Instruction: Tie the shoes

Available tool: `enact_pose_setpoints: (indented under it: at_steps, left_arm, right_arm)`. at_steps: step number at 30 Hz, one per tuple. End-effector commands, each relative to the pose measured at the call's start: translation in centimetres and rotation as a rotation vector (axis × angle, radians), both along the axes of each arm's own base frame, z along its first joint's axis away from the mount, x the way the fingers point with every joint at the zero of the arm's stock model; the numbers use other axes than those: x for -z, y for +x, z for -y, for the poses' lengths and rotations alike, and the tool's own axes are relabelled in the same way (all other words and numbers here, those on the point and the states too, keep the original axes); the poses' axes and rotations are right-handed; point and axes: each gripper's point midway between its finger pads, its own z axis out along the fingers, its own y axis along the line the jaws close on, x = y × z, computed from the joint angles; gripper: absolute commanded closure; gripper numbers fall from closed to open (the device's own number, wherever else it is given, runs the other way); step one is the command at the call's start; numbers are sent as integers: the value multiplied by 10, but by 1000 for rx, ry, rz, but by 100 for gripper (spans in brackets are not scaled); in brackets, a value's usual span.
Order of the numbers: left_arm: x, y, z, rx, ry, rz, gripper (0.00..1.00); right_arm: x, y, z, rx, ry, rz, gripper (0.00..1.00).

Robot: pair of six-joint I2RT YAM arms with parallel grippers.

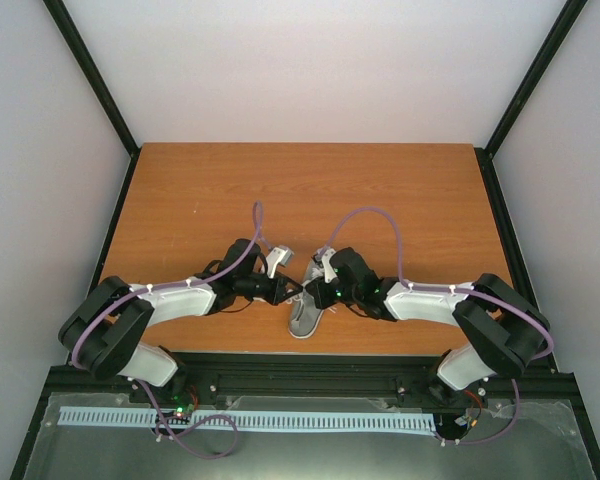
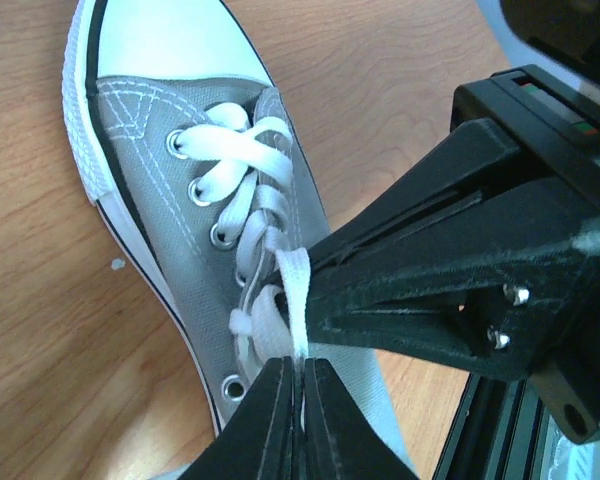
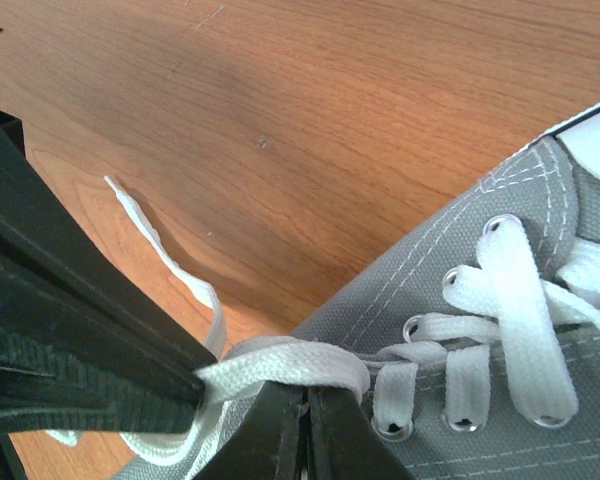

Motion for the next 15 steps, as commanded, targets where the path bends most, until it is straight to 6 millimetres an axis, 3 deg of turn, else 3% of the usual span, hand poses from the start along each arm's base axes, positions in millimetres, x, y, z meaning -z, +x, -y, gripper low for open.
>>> enact_pose_setpoints:
  at_steps: [1,9,12,15]
  left_arm:
    - [-3,-1,2,9,6,10,89]
    - [-49,19,-4,-116,-14,74,58]
    - [-59,31,-10,-176,5,53,54]
    - [-54,41,-13,-200,35,-20,56]
  right_arm:
    - [-2,2,5,46,21,23,97]
    - [7,-2,6,34,7,4,97]
    - [7,-3,7,33,8,4,97]
    - [8,-3,7,29,8,2,97]
